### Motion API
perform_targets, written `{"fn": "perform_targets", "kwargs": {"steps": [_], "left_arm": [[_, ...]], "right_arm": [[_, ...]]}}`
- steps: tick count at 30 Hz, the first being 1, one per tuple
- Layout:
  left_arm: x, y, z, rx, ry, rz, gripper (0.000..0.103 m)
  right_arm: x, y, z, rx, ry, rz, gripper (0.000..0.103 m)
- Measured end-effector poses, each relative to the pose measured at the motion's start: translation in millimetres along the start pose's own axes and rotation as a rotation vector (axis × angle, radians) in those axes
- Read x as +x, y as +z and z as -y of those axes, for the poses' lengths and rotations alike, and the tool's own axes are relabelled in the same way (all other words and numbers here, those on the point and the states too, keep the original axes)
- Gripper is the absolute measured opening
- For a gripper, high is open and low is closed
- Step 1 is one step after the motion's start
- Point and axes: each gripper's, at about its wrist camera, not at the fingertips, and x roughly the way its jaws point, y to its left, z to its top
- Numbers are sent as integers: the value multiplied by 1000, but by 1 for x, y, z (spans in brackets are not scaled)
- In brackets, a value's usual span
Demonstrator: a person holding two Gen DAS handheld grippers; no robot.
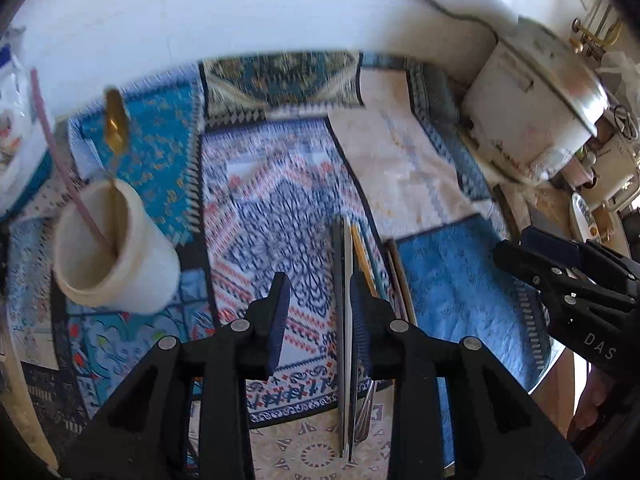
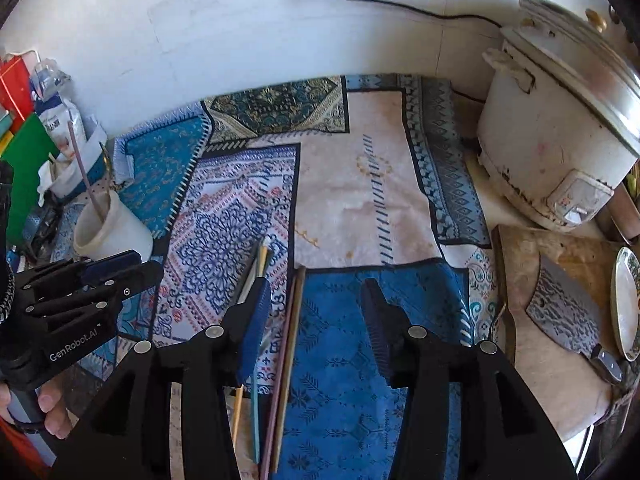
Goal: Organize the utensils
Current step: 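Grasp a dark chopstick with the left tool while the right tool grasps a teal chopstick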
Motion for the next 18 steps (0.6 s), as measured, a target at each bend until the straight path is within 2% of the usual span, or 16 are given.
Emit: {"fn": "perform_targets", "kwargs": {"steps": [5, 13, 15, 18], "left_arm": [[34, -14, 4, 6, 11, -91, 30], [48, -28, -1, -2, 34, -129, 30], [48, -30, -5, -7, 37, -132, 30], [48, -34, -9, -23, 37, -136, 30]], "right_arm": [[30, -19, 6, 14, 25, -103, 43], [59, -31, -14, 3, 123, -185, 43], [64, -29, -18, 6, 132, -186, 41], [74, -22, -20, 14, 148, -196, 32]]}}
